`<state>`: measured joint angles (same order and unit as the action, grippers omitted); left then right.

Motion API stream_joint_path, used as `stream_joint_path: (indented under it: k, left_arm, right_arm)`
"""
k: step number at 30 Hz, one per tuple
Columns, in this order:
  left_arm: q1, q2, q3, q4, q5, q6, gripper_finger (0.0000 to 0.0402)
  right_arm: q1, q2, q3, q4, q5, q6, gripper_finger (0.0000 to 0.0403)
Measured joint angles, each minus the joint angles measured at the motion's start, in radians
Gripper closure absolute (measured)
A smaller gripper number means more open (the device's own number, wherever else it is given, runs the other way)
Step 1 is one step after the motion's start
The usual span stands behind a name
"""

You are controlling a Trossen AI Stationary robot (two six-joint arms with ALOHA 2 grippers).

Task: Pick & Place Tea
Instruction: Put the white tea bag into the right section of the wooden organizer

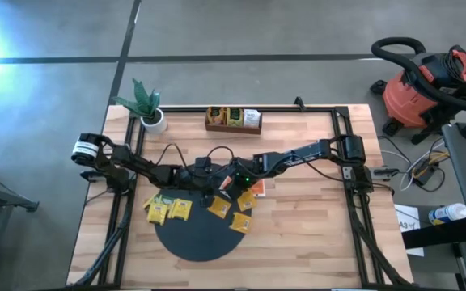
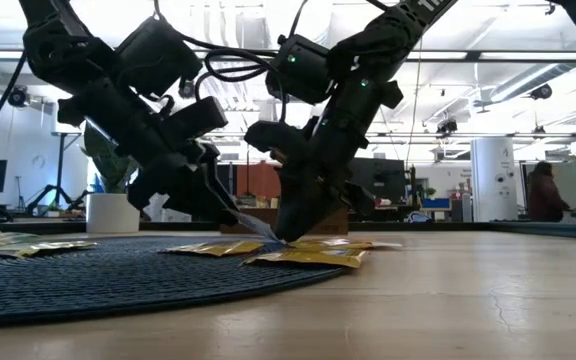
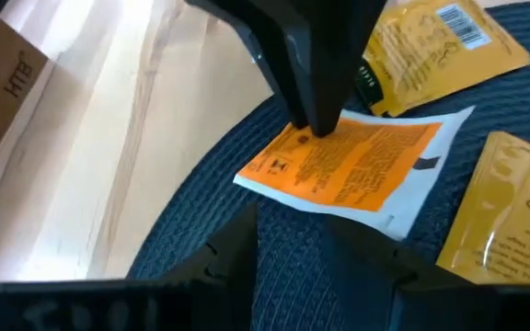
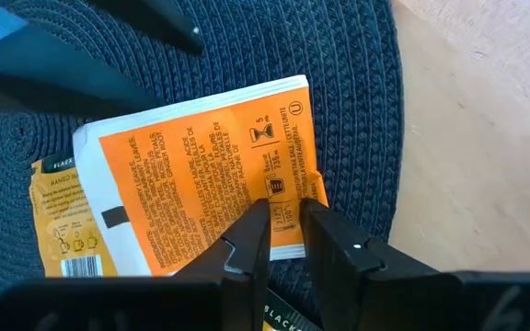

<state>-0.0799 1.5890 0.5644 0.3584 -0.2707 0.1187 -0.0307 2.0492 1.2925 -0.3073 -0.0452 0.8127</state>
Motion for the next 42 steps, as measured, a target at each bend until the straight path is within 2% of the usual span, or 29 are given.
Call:
stream_joint_path:
  k: [11, 23, 28, 36, 42]
  left_arm:
    - [-0.002, 0.000, 0.000, 0.043, 0.069, 0.007, 0.0278]
    - [-0.004, 0.000, 0.029, 0.055, 0.087, 0.009, 0.0281]
    - [-0.004, 0.000, 0.051, 0.054, 0.087, 0.009, 0.0309]
    - [-0.003, 0.000, 0.056, -0.019, 0.088, -0.017, 0.0388]
    - [-0.003, -0.008, 0.058, -0.038, 0.087, -0.113, 0.0399]
  right_arm:
    - [-0.002, -0.001, -0.004, 0.007, -0.009, 0.004, 0.0335]
    - [-0.023, 0.000, -0.006, 0.082, -0.039, 0.051, 0.0335]
    - [-0.023, -0.018, -0.006, 0.087, -0.034, 0.050, 0.0335]
    - [-0.022, -0.070, -0.006, 0.075, 0.029, 0.045, 0.0335]
    - [-0.022, -0.137, -0.006, -0.004, 0.137, 0.008, 0.0335]
